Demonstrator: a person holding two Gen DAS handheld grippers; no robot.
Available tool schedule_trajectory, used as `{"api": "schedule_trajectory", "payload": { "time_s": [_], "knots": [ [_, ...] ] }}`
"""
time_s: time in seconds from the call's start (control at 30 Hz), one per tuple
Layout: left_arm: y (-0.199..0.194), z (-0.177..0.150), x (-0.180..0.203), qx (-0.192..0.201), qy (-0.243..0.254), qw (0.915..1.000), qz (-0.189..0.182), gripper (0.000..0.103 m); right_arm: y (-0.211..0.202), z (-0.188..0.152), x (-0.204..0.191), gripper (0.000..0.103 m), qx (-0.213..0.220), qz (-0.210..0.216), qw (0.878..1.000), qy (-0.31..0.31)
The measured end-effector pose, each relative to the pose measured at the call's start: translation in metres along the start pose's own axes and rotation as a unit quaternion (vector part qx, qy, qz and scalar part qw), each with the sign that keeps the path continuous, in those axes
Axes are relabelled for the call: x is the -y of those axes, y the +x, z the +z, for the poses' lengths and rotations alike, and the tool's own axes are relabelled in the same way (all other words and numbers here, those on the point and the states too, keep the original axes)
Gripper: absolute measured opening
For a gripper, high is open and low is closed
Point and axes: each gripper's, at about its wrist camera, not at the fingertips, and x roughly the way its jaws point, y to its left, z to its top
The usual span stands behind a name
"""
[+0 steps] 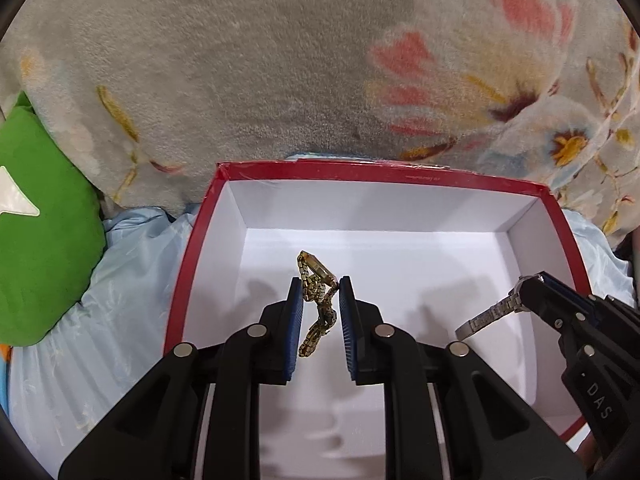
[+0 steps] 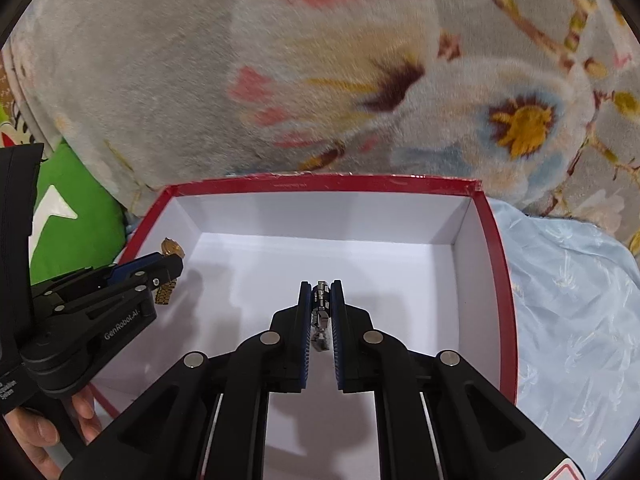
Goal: Organize jewelry
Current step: 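Carry the ornament and watch into the red box and open both tools, then withdraw both open tools from the box back toward the jewelry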
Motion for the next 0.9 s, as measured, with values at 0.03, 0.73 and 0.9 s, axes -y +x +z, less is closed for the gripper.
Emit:
{"api": "schedule_trajectory", "payload": {
  "time_s": [0.03, 0.73, 0.9],
  "knots": [
    [0.003, 0.001, 0.000, -0.002, -0.001, 1.0000, 0.002, 0.018, 0.005, 0.000, 0.001, 0.009, -0.005, -0.002, 1.000, 0.000],
    [-0.058, -0.013, -0.004, 0.059, 0.000, 0.9981, 0.016, 0.050, -0.062, -0.018, 0.012, 0.026, 0.055, -0.019, 0.998, -0.005],
    [-0.119, -0.049, -0.013, 0.081, 0.005, 0.9965, 0.023, 0.056, -0.127, -0.053, 0.005, 0.036, 0.082, -0.025, 0.996, -0.016]
  ]
}}
